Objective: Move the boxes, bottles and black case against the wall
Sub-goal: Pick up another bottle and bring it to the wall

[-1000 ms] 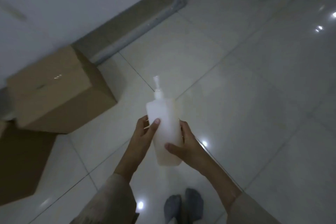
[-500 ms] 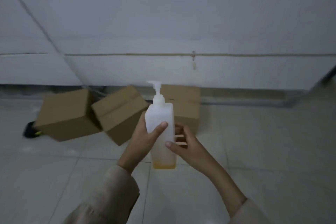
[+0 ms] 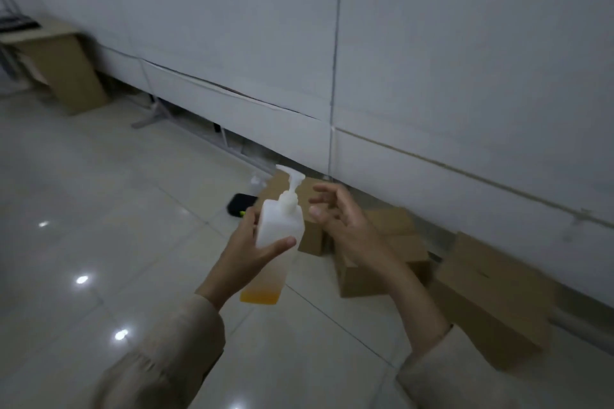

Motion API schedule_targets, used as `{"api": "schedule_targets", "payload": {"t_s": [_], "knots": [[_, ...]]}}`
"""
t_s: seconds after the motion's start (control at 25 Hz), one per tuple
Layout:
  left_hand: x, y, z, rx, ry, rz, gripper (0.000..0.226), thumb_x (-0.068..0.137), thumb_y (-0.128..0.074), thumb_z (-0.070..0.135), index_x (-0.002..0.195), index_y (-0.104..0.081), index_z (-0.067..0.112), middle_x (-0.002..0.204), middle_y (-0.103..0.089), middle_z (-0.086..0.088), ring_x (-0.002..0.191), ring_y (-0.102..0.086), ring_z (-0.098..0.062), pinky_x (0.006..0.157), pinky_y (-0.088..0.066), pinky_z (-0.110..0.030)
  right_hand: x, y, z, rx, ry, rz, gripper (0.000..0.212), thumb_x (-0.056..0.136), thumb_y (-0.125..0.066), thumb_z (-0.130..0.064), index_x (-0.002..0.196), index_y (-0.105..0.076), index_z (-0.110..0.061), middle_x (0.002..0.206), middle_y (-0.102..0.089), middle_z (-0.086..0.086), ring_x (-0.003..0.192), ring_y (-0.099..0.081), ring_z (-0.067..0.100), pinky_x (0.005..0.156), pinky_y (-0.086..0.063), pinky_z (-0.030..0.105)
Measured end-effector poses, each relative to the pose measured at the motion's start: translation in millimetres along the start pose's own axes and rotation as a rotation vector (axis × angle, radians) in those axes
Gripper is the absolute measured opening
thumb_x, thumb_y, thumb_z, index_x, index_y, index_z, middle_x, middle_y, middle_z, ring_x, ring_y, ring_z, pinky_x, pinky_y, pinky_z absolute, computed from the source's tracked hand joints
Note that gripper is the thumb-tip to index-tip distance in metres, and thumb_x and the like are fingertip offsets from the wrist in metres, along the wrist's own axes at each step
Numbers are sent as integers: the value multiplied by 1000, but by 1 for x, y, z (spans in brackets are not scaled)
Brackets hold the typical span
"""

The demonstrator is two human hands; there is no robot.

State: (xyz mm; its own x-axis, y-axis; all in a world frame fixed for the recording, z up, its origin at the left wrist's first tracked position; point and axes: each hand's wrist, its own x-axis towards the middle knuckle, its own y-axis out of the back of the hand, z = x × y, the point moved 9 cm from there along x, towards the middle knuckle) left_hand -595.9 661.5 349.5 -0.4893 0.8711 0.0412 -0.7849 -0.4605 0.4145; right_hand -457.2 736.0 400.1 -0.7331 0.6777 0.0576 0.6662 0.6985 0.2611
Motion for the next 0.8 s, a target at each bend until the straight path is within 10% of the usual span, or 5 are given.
{"api": "schedule_targets", "payload": {"t_s": [0.8], "knots": [[261,146,-134,-63,127,30,64,69,-77,32,120,-39,23,120,-50,0,109,-52,-19,86,-53,-35,381,-151,2,-424,149,-360,20,91,-51,-33,93,-57,-14,76,-53,-8,66,-49,8,61,-40,23]]}}
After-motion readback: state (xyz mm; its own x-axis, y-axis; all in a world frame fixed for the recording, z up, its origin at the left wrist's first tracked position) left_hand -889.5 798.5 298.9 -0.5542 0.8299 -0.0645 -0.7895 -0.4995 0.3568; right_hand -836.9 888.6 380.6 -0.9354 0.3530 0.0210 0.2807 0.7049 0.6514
